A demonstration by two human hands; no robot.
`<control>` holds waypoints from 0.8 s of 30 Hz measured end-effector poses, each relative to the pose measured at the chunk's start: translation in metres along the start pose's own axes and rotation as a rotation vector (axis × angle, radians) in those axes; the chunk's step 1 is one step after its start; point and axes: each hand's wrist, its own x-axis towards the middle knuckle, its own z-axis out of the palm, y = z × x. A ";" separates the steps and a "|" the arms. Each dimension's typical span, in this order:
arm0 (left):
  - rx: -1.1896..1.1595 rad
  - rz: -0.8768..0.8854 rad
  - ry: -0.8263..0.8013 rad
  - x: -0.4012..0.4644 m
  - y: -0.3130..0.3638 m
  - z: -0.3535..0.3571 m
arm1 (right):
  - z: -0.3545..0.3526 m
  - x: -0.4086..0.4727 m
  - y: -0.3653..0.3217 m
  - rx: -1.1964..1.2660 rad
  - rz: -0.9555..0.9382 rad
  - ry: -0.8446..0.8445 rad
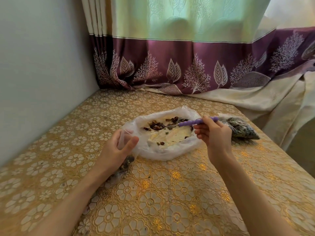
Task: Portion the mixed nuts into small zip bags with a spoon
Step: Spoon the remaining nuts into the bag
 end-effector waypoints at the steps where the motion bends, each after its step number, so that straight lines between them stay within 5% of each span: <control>1: -0.005 -0.008 0.003 0.000 0.000 0.000 | 0.004 0.000 -0.005 0.013 -0.007 -0.026; 15: -0.245 0.009 0.120 -0.005 0.021 -0.008 | 0.063 -0.024 -0.039 -0.208 -0.382 -0.583; 24: -0.300 0.094 0.249 -0.003 0.025 -0.021 | 0.054 -0.017 -0.042 0.093 -0.203 -0.427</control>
